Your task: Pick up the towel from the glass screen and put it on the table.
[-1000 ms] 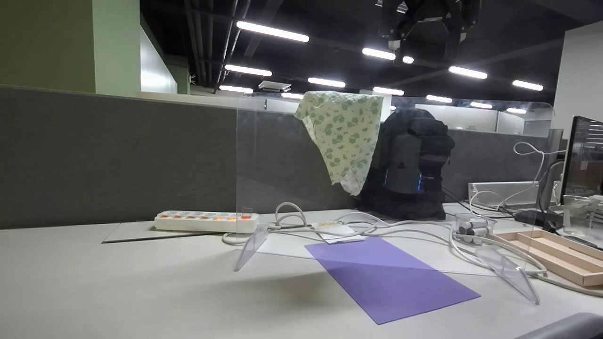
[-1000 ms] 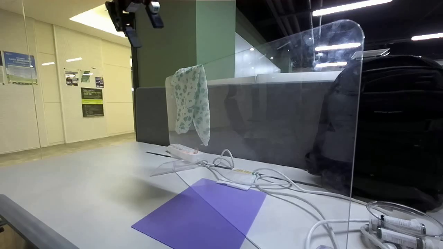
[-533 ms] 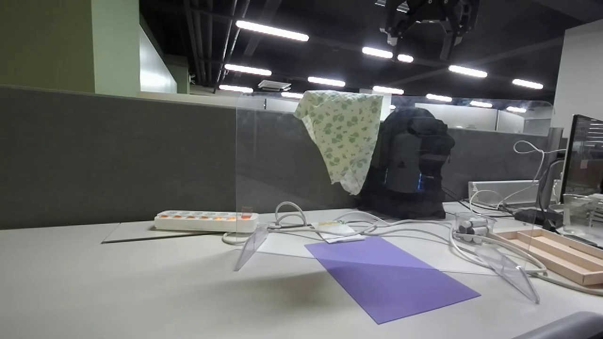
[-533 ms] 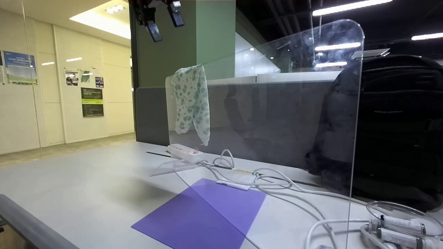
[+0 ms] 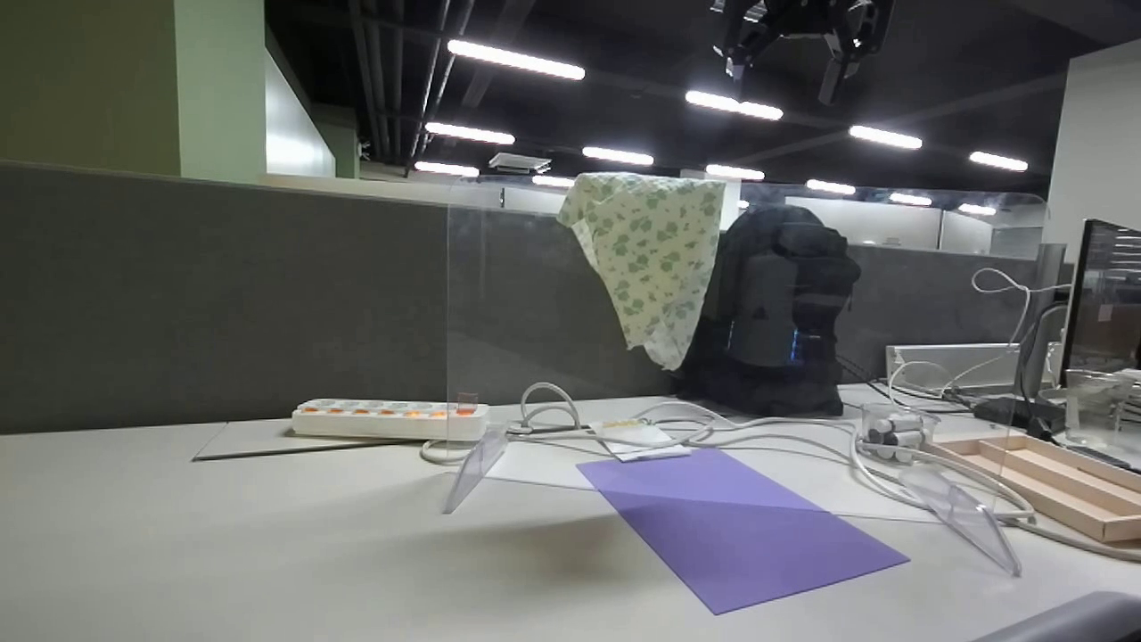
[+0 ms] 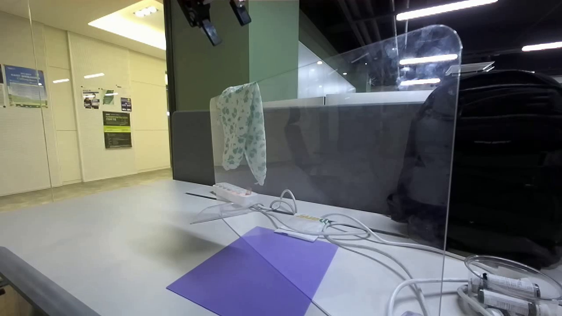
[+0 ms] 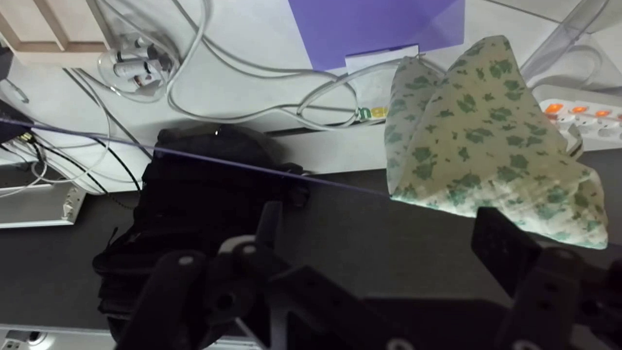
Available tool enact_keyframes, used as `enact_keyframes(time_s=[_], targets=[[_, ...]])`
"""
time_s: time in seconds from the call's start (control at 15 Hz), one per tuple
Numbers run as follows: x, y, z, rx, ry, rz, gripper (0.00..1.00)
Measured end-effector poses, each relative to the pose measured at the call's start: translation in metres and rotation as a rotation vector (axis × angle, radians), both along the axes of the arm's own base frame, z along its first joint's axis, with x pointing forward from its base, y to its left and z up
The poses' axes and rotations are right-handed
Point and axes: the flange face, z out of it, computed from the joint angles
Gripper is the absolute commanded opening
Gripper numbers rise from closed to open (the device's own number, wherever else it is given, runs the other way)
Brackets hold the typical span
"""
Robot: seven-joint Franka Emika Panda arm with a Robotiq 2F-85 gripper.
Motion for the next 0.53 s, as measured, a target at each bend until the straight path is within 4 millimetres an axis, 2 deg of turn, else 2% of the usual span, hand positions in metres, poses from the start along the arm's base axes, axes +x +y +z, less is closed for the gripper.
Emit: enact_keyframes(time_s=[0.13,0.27,0.53], targets=[[0.002,0.000,0.000,-0.010,-0.036,0.007,1.00],[0.012,0.000,-0.007,-0.013,-0.062,0.020,1.00],[0.048,-0.005,-0.045,0.011,-0.053,0.047,1.00]])
